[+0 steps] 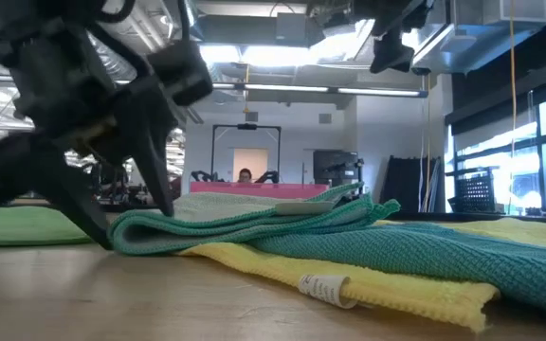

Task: Fold microfiber towels
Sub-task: Put the folded light green microfiber cloth into the red bin

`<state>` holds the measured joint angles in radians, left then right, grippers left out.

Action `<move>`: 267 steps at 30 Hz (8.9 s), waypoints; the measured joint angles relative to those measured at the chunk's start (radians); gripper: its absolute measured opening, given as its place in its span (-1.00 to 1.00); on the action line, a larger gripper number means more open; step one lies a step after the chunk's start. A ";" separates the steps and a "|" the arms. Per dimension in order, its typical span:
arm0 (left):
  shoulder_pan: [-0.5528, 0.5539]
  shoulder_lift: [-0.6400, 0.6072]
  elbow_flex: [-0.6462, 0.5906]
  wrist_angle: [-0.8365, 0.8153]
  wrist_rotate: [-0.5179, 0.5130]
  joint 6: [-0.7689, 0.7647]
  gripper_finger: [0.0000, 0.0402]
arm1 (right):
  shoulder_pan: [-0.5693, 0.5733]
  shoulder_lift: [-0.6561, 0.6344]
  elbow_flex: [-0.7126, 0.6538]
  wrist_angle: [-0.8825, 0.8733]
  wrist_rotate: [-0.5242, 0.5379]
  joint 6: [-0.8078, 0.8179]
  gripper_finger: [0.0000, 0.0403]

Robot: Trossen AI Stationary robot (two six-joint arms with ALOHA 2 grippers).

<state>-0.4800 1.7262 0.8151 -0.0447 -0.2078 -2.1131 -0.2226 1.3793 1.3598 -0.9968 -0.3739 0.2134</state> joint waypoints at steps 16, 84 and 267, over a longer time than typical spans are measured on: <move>0.016 0.043 0.018 0.036 -0.027 0.002 -0.12 | 0.000 -0.081 0.000 -0.013 0.008 -0.008 0.41; 0.851 -0.674 0.016 -0.100 0.718 0.851 -1.00 | -0.008 -0.014 -0.002 0.229 0.136 -0.065 0.41; 1.168 -0.379 0.897 -1.108 0.274 1.880 -0.24 | -0.364 0.805 0.614 0.155 0.221 -0.439 -0.92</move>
<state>0.6875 1.3472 1.7120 -1.1528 0.0661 -0.2330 -0.5861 2.1845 1.9735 -0.8422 -0.1527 -0.2251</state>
